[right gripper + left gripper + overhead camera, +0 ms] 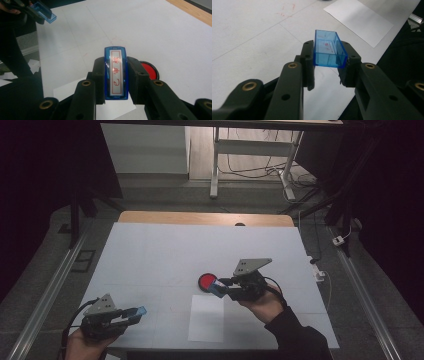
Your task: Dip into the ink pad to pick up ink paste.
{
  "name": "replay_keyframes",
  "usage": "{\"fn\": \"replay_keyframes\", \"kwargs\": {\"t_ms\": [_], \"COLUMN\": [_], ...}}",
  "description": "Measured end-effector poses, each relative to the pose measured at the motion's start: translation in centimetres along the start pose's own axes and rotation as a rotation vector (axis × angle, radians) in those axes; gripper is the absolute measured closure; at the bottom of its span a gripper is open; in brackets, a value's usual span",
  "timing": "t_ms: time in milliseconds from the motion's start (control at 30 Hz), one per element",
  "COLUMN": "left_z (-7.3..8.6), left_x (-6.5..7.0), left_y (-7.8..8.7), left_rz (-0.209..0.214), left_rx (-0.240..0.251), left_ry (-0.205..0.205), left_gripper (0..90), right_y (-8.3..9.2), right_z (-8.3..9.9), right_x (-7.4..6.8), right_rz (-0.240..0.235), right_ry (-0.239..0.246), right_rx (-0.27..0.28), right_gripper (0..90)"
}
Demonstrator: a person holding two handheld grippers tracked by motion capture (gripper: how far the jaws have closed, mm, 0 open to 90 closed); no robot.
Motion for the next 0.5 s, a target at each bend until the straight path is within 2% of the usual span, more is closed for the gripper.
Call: {"fn": "replay_keyframes", "kwargs": {"t_ms": [500], "left_z": [0.0], "left_x": [0.1], "left_y": [-0.1], "left_rz": [-0.005], "left_rx": [-0.007], "left_ry": [-0.007], "left_gripper": [69.0], "right_y": [-2.5], "right_z": [-1.1], "right_x": [1.4], "right_rz": [0.015], "right_ry": [0.003], "right_rx": [-0.039], "right_gripper": [70.0]}}
Point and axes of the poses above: each handheld gripper's, and its own axes: y roughly backward along the jaws, z roughly out of its underside, x roughly to its right, the point moved 1 cm from there along -y, roughly forward along the jaws, and after that the axes turned 2 degrees about z, right-handed, at the moved point
